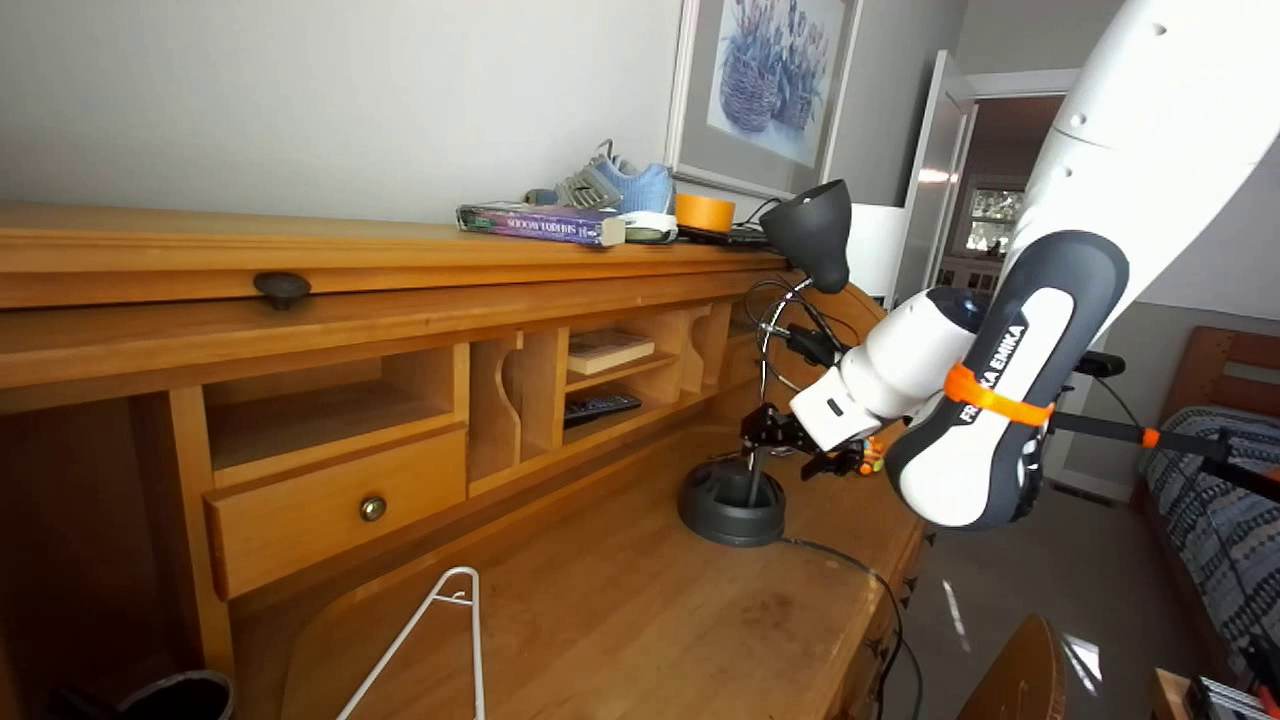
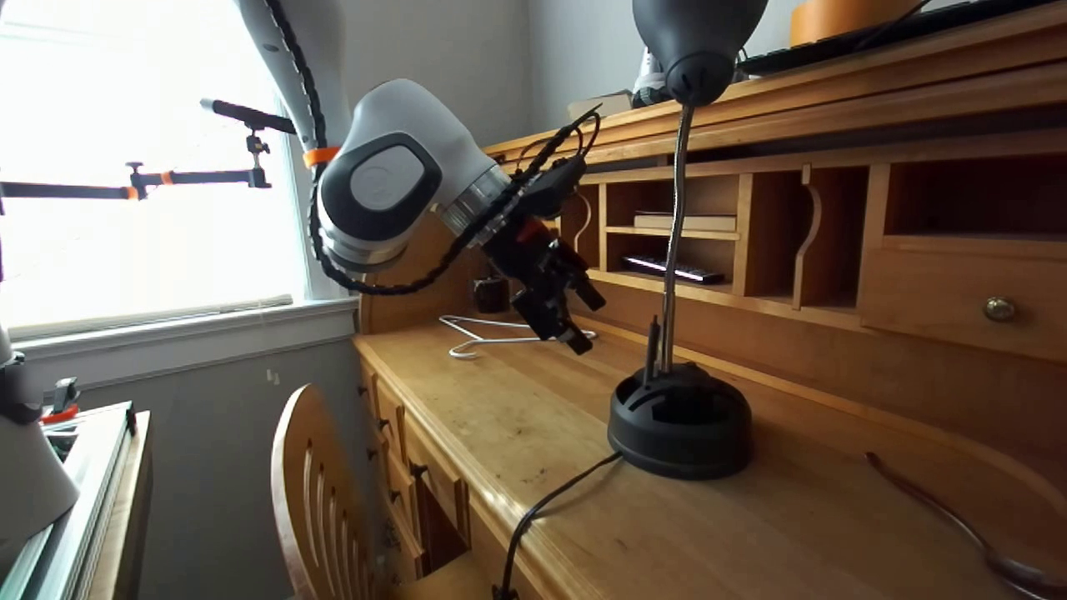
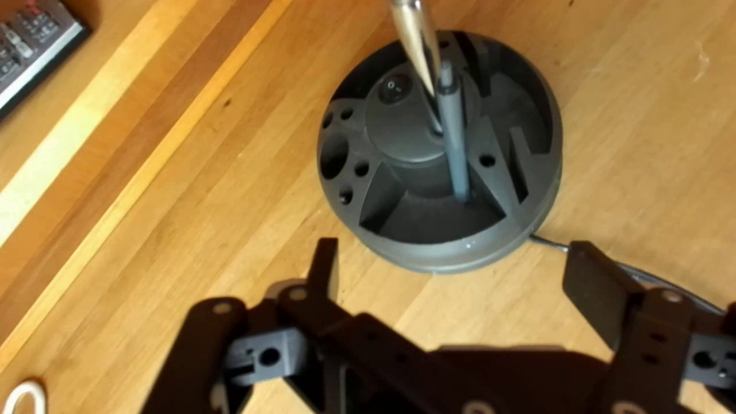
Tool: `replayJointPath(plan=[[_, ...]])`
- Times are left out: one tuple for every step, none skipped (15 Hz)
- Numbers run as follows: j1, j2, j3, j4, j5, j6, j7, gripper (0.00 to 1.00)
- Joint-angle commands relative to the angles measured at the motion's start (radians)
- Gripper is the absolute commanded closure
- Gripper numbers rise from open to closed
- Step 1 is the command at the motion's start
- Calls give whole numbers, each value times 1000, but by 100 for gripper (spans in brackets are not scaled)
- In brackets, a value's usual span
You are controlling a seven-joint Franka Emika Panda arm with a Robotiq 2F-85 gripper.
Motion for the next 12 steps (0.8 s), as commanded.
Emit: replayJointPath(plan=[[-67, -218, 37, -138, -123, -22, -19, 0], [-88, -258, 47, -157, -158, -40, -15, 0], [-102, -291, 46, -176, -192, -50, -8, 0], [-115, -326, 46, -194, -222, -73, 2, 0], [-133, -351, 48, -207, -253, -86, 13, 0], [-144, -380, 45, -221, -278, -101, 19, 0], [-184, -375, 68, -172, -364, -146, 99, 0], [-193, -398, 68, -178, -406, -164, 125, 0], [-212, -416, 74, -174, -475, -180, 172, 0], [-218, -424, 74, -169, -527, -189, 215, 0], [-225, -430, 74, -166, -594, -193, 272, 0], [-225, -431, 68, -165, -649, -187, 321, 0]])
